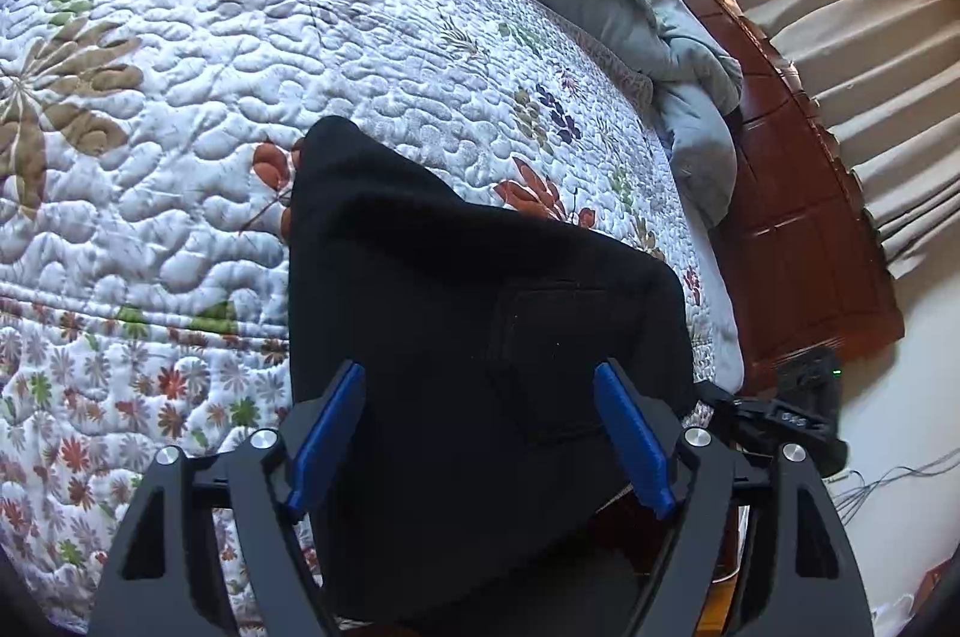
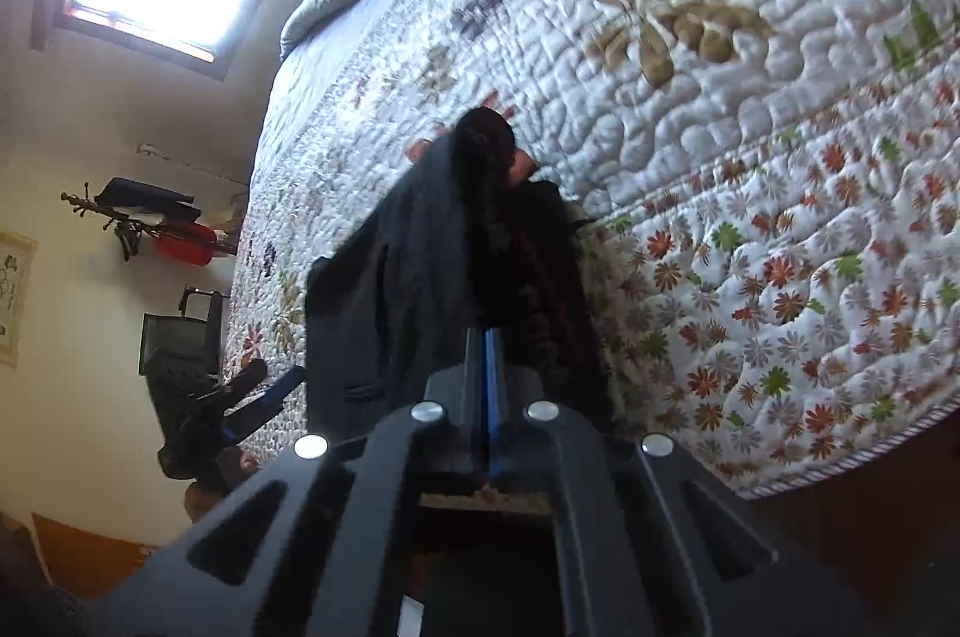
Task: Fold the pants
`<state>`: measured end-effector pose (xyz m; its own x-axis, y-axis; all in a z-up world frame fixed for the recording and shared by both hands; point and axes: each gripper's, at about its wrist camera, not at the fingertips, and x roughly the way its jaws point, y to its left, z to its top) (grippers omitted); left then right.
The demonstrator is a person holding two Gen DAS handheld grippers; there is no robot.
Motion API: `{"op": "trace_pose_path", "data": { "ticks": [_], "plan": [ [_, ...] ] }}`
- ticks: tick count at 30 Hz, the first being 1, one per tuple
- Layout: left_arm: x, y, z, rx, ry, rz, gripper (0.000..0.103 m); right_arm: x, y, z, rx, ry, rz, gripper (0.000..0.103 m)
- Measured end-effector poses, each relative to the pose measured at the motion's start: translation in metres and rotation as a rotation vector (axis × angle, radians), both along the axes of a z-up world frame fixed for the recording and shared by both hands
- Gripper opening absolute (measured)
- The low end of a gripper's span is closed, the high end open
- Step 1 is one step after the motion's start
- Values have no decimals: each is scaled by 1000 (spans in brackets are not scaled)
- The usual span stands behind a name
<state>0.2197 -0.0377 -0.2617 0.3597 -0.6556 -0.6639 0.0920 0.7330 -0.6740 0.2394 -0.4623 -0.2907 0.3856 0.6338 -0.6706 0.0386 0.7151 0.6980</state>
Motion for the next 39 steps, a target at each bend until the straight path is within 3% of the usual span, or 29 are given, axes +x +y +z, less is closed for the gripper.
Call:
{"op": "trace_pose_path", "data": {
  "ticks": [3,5,6,7,12,14,16,17,19,23,25,27,31,32,34,37,39],
  "plan": [
    [-2,0,-3,10,4,-12,79,-6,1,9,12,-19,16,0],
    [-2,-1,-3,11,4,-12,79,-8,-5,0,17,8,-14,15],
    [-2,0,-2,9,5,-9,79,-9,-11,-5,22,24,-42,52],
    [-3,0,-2,8,4,-8,79,-8,-14,-10,30,35,-72,77],
    [-3,3,-4,11,13,-4,79,-4,-10,-48,163,87,-86,69],
    [-2,3,-7,11,21,-5,79,-1,-1,-49,150,75,-81,57],
    [-1,2,-9,16,27,-3,79,1,1,-45,101,59,-85,25],
    [0,1,-10,17,29,-3,79,0,1,-43,94,54,-86,17],
    [0,1,-9,17,28,-6,79,-2,3,-33,70,39,-80,13],
    [0,0,-10,12,27,-21,79,-21,8,-10,21,-2,-95,12],
    [1,0,-12,12,30,-22,79,-27,10,-18,6,12,-110,12],
    [3,-2,-16,12,38,-24,79,-26,5,-45,-10,53,-141,12],
    [5,-7,-16,35,40,-43,79,-17,4,-58,-27,21,-148,17],
    [5,-6,-13,32,37,-43,79,-17,4,-54,-29,18,-141,19],
    [1,1,-6,14,26,-24,79,-21,0,-47,-15,30,-142,37],
    [-12,12,10,-14,-24,-9,79,-28,-15,-14,-72,-54,-210,40],
    [-24,16,16,-47,-49,-12,80,-24,-8,9,-39,-151,-168,39]
  ]
}}
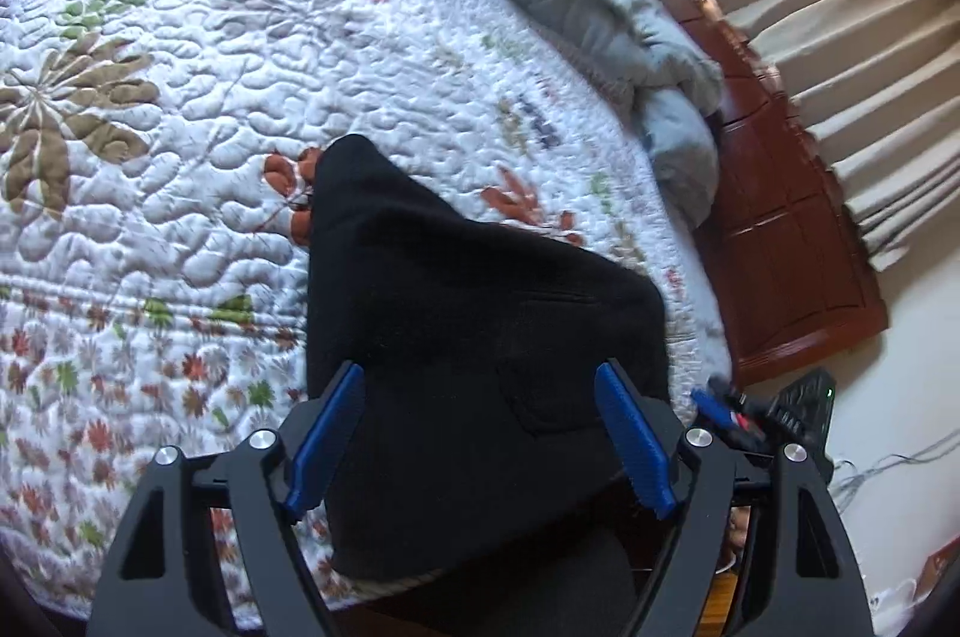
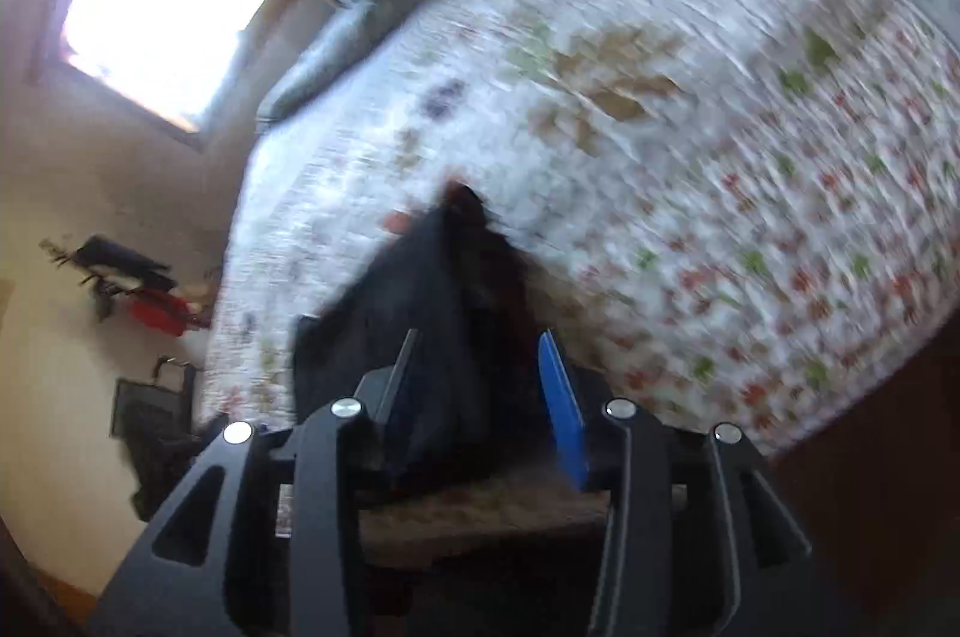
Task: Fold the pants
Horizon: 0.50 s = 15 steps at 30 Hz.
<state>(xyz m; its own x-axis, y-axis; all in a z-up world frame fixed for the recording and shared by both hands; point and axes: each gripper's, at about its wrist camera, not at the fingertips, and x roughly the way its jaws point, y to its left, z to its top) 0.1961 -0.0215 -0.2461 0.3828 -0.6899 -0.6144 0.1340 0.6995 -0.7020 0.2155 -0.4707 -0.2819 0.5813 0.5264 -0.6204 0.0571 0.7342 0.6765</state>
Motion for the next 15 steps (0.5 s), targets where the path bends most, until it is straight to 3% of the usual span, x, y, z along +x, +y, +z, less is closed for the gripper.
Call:
{"op": "trace_pose_path", "data": {
  "ticks": [3,5,7,8,11,13,15],
  "plan": [
    [-13,-3,-2,-38,-3,-24,80,16,42,-5,66,-5,196,36],
    [-17,-5,-7,-54,5,-33,80,22,64,-32,47,48,271,31],
    [-20,-8,-15,-74,29,-46,80,23,64,-59,23,105,265,0],
    [-20,-8,-17,-72,35,-52,80,21,55,-71,12,119,252,0],
    [-17,-8,-23,-64,48,-69,80,12,29,-90,110,148,216,0],
    [-12,-6,-19,-56,27,-79,80,11,28,-79,111,134,220,0],
    [0,-3,-12,-55,3,-86,80,17,28,-55,141,64,225,11]
  ]
}}
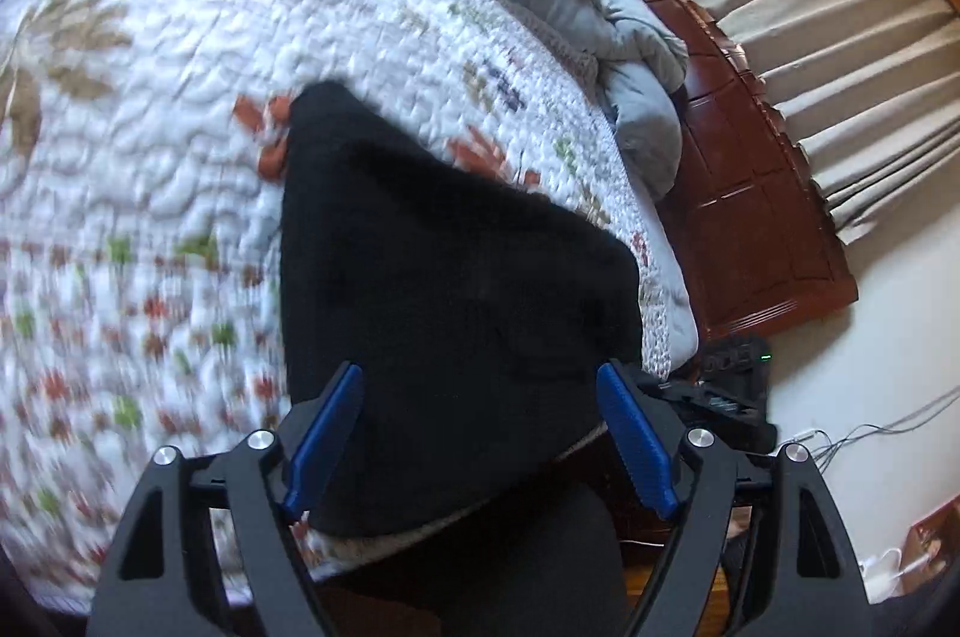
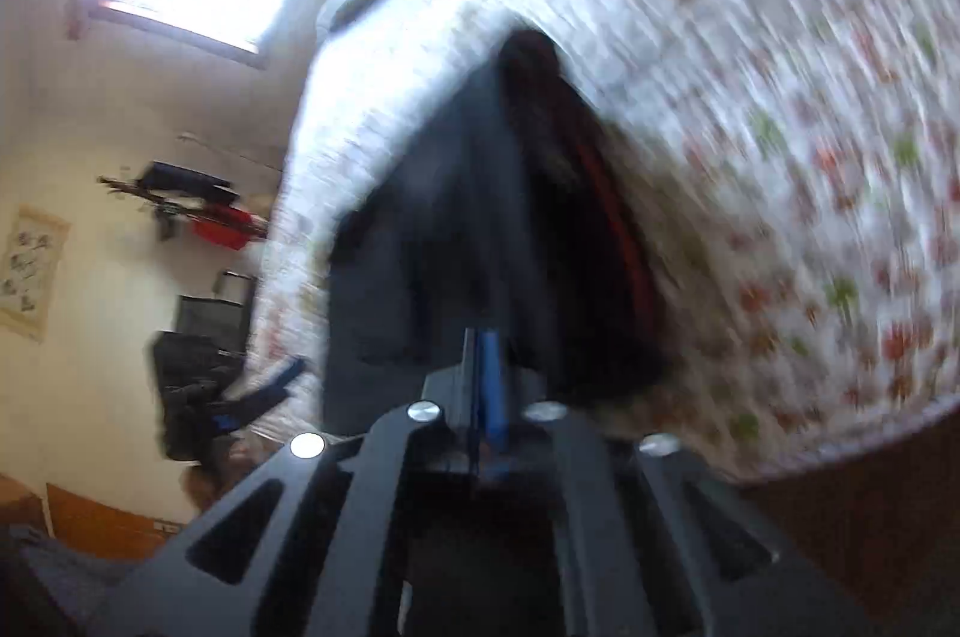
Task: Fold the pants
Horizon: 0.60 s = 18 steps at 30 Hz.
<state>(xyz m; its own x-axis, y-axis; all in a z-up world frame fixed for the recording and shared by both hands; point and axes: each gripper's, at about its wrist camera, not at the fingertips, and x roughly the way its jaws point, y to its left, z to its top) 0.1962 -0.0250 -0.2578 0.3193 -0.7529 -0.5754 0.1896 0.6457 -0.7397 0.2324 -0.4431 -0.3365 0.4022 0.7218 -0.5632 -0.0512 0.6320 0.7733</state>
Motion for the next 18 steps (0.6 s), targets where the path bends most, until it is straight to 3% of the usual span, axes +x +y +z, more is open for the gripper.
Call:
{"op": "trace_pose_path", "data": {
  "ticks": [4,6,8,10,11,14,18],
  "plan": [
    [36,2,11,-24,-31,2,85,40,-4,26,84,-67,-40,19],
    [59,1,6,-69,-2,-4,85,69,2,20,110,-57,-27,19],
    [76,1,0,-61,10,16,85,93,4,3,136,-12,-16,20],
    [91,2,-13,-54,51,29,85,106,4,-18,82,31,-19,1],
    [97,3,-23,-61,84,34,85,110,-3,-32,66,56,-30,0],
    [105,8,-48,-118,150,53,81,106,-20,-57,165,94,-61,0],
    [105,21,-54,-215,194,111,81,105,-25,-53,197,101,-74,0]
  ]
}}
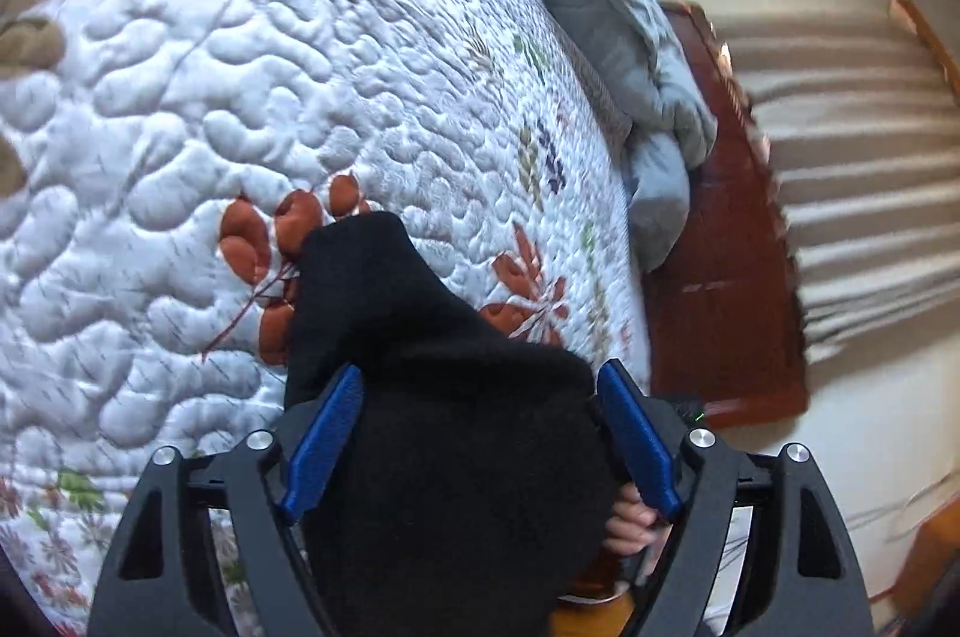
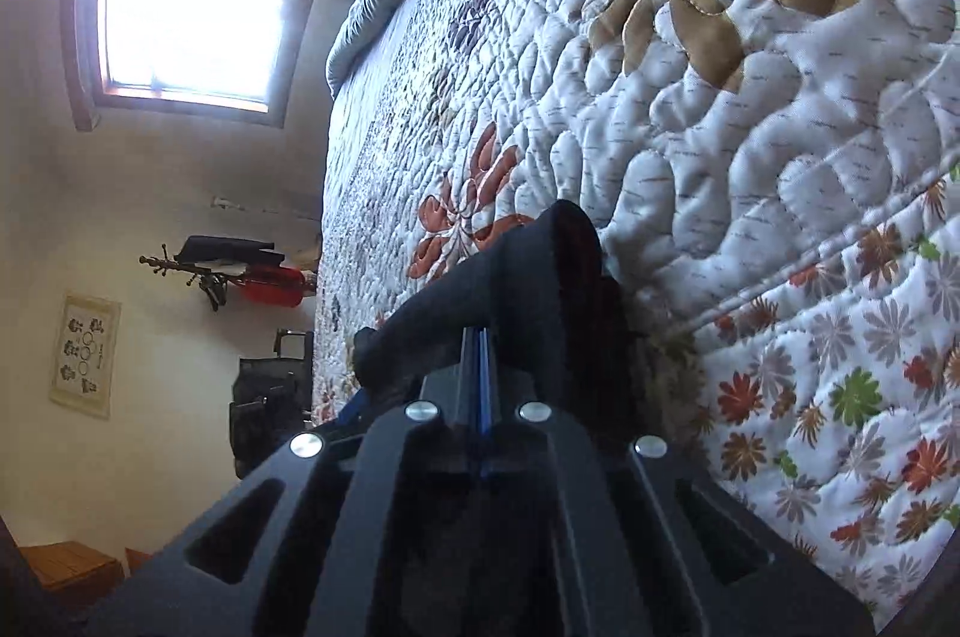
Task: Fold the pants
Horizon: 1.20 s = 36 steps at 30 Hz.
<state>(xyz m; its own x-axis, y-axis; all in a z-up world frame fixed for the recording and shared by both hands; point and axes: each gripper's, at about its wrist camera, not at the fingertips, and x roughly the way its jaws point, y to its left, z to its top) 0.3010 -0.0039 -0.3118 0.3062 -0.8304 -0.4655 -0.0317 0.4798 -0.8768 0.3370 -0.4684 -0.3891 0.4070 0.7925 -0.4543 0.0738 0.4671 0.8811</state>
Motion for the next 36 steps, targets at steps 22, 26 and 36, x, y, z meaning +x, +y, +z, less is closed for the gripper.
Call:
{"op": "trace_pose_path", "data": {
  "ticks": [22,26,36],
  "plan": [
    [-39,10,-25,-10,122,-116,92,-27,-4,5,-143,158,249,94],
    [-37,-9,-30,-10,137,-178,92,-15,10,8,-146,154,292,96],
    [-32,-29,-37,39,177,-259,93,-10,22,12,-163,139,353,101]
  ]
}}
